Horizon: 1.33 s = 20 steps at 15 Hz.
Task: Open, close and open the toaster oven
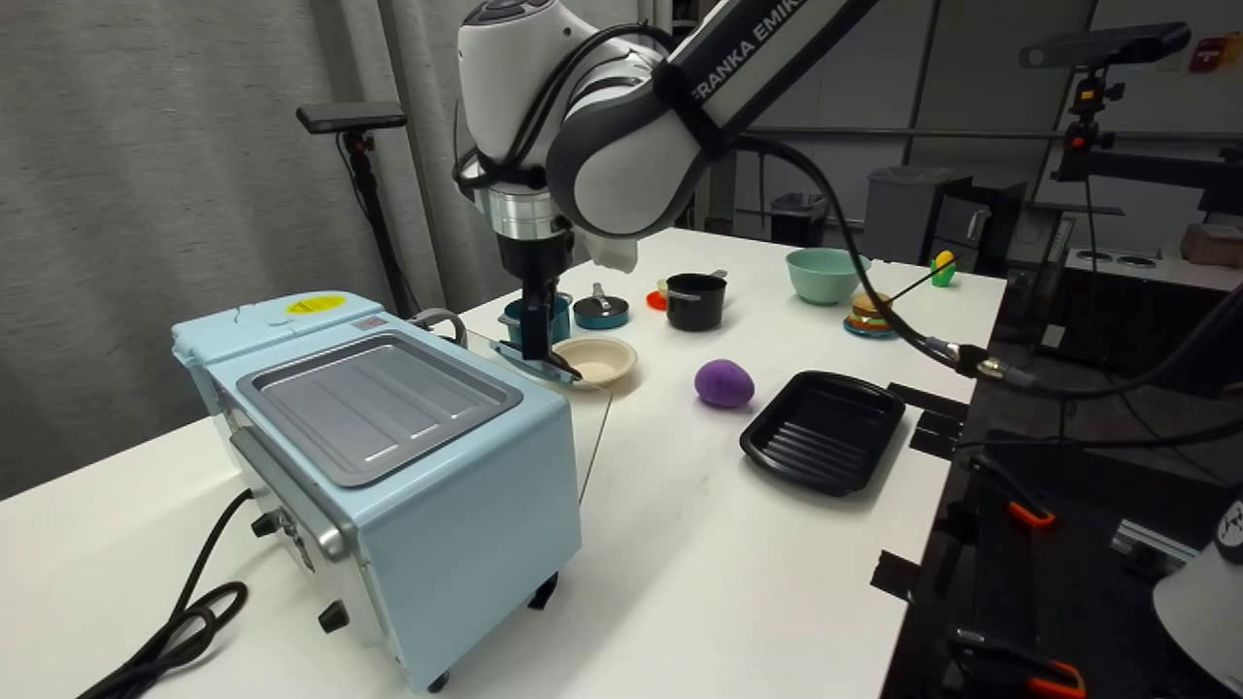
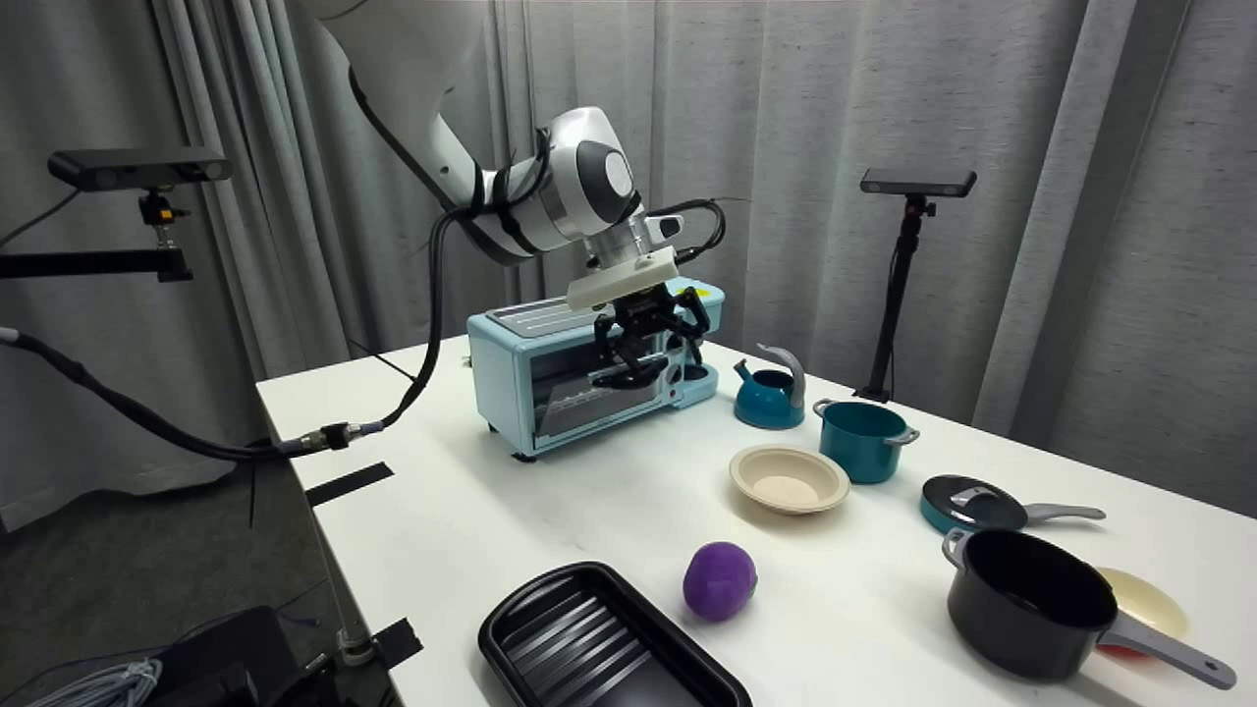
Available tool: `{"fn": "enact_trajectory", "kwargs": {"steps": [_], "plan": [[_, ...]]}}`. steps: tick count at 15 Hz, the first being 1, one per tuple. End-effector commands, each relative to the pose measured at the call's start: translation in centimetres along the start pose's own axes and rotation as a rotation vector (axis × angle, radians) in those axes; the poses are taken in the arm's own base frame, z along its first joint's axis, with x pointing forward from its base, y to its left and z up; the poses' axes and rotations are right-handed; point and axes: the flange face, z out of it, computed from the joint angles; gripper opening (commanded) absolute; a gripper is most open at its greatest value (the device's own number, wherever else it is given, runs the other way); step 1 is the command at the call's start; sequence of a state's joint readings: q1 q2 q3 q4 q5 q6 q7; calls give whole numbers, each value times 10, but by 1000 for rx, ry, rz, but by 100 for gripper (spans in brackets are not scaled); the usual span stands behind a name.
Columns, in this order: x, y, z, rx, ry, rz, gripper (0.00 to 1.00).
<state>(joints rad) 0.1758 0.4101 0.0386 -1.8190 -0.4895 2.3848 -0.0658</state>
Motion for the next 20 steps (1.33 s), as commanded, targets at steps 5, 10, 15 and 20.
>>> {"fn": "enact_trajectory", "kwargs": {"steps": [5, 10, 15, 20], "plan": [[-8, 7, 1, -51, -59, -52, 100], [-6, 7, 1, -51, -44, -65, 100], [5, -15, 10, -18, -31, -43, 100], [12, -20, 9, -22, -37, -49, 100]]}}
